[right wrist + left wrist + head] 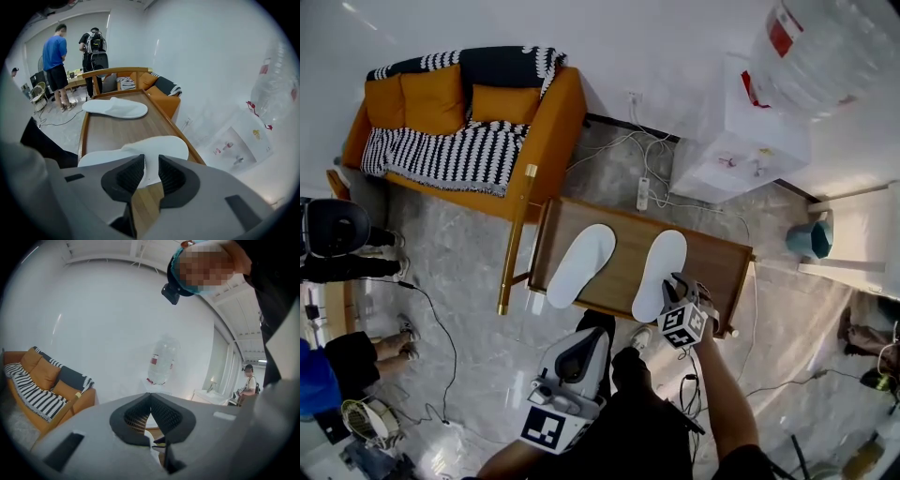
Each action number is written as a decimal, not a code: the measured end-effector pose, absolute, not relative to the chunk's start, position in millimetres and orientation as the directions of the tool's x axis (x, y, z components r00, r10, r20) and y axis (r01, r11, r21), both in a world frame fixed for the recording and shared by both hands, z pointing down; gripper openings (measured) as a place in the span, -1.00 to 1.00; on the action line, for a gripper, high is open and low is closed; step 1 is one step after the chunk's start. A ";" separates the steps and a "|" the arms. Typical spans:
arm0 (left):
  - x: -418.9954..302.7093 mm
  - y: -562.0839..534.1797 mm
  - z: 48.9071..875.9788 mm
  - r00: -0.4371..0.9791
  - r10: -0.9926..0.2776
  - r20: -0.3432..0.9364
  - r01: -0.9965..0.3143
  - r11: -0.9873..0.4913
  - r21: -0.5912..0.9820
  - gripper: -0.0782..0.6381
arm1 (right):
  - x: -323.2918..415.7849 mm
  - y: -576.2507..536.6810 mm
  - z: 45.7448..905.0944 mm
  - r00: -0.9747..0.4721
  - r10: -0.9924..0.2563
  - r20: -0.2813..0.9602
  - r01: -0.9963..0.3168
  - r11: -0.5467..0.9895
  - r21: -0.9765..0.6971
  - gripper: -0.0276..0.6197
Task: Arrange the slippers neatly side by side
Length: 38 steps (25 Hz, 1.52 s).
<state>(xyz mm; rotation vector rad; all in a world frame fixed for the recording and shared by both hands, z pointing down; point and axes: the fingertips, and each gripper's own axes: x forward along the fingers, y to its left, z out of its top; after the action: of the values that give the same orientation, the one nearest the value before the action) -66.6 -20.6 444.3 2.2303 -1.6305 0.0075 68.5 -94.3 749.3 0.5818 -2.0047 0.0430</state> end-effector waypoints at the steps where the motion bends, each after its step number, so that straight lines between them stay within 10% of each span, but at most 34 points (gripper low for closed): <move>1: -65.8 -20.1 443.5 0.329 -0.918 0.220 -0.920 -0.259 0.294 -0.73 | 68.9 -94.4 747.7 -0.384 -0.387 0.838 -0.421 0.882 0.214 -0.66; 19: -45.9 13.3 402.7 0.254 -0.957 0.140 -0.950 -0.219 0.223 -0.73 | 84.8 -73.4 568.4 -0.567 -0.658 0.496 -0.785 0.614 -0.082 -0.87; 38: -102.4 -12.6 414.5 0.299 -0.936 0.186 -0.954 -0.290 0.074 -0.73 | 38.3 -8.8 447.5 -0.628 -0.712 0.315 -0.778 0.576 -0.250 -0.88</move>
<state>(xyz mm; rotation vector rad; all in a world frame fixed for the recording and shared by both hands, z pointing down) -102.4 -12.6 414.5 2.3899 -1.7577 0.1586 38.3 -8.8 447.5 1.2545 -2.6254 0.5482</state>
